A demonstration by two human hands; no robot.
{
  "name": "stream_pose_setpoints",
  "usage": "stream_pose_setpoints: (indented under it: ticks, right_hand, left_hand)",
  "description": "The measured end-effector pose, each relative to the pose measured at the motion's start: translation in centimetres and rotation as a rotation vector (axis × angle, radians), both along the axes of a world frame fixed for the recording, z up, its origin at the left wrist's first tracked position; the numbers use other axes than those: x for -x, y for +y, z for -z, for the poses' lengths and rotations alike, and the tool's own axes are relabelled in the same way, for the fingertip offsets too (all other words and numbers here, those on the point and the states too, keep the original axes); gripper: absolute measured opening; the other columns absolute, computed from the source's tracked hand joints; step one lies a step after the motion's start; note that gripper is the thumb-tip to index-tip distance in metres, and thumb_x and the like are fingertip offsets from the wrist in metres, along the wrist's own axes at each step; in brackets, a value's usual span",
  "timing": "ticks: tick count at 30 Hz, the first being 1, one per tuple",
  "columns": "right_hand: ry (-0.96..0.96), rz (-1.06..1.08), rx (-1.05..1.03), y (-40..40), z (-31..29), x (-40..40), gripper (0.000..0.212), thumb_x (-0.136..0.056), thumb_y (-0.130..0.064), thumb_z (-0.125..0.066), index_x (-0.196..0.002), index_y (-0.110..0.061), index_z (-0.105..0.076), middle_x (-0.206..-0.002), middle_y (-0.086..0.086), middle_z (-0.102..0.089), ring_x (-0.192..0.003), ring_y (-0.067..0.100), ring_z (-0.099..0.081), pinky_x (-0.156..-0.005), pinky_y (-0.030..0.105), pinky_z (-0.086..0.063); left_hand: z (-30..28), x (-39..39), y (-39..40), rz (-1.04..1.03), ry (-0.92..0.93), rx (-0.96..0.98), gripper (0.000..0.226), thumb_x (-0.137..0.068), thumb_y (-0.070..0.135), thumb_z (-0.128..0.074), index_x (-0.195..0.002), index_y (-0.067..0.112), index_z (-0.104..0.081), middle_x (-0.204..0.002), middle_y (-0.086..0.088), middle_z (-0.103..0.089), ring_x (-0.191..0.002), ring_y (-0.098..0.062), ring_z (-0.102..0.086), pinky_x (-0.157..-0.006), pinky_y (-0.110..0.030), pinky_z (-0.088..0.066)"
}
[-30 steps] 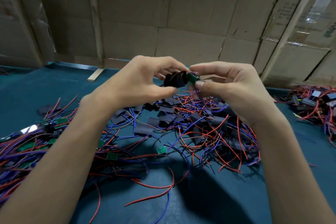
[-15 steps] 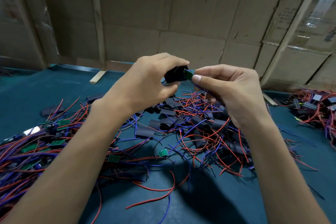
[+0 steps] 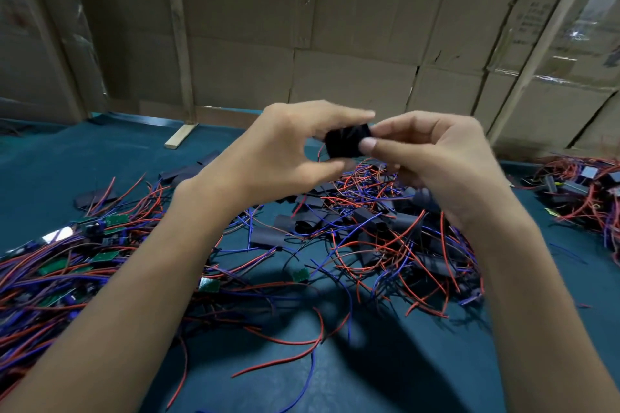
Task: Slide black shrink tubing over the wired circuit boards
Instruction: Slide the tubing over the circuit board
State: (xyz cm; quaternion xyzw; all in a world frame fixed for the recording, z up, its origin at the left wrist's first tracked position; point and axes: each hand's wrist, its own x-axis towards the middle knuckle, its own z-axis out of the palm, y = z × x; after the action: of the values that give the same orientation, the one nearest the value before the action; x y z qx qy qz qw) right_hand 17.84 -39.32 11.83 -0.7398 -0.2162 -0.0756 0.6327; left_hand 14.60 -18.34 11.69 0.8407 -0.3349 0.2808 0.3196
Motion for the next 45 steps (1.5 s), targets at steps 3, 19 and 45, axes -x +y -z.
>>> stream_pose_setpoints:
  ticks: [3,19,45]
  right_hand:
    - [-0.05,0.129,-0.073,-1.1,-0.8,-0.2,0.012,-0.075,-0.017,-0.087,-0.081,-0.013,-0.078,-0.06,-0.003,-0.067,-0.047,0.005,-0.052,-0.038,0.015,-0.034]
    - [-0.052,-0.399,1.3,7.2,5.8,2.2,0.037,-0.081,-0.009,-0.065,-0.11,-0.029,-0.071,-0.092,-0.007,-0.059,-0.089,0.017,-0.056,-0.073,0.024,-0.043]
    - [0.128,-0.581,1.246,6.3,7.7,0.8,0.027,-0.068,-0.035,-0.091,-0.089,-0.027,-0.076,-0.071,-0.016,-0.069,-0.058,-0.007,-0.057,-0.06,0.022,-0.046]
  left_hand:
    - [-0.2,-0.2,0.3,0.05,0.213,0.169,0.065,-0.088,0.016,-0.078,-0.146,0.02,-0.05,-0.131,0.0,-0.064,-0.12,-0.008,-0.063,-0.103,-0.029,-0.05]
    - [6.9,-4.8,3.3,-0.51,0.912,-0.827,0.041,-0.072,0.038,-0.085,-0.108,0.026,-0.069,-0.103,0.002,-0.069,-0.093,-0.02,-0.063,-0.065,-0.031,-0.046]
    - [4.6,-3.1,2.9,-0.303,0.457,-0.038,0.015,-0.097,0.036,-0.058,-0.097,0.021,-0.054,-0.077,0.004,-0.06,-0.07,-0.016,-0.052,-0.063,-0.031,-0.041]
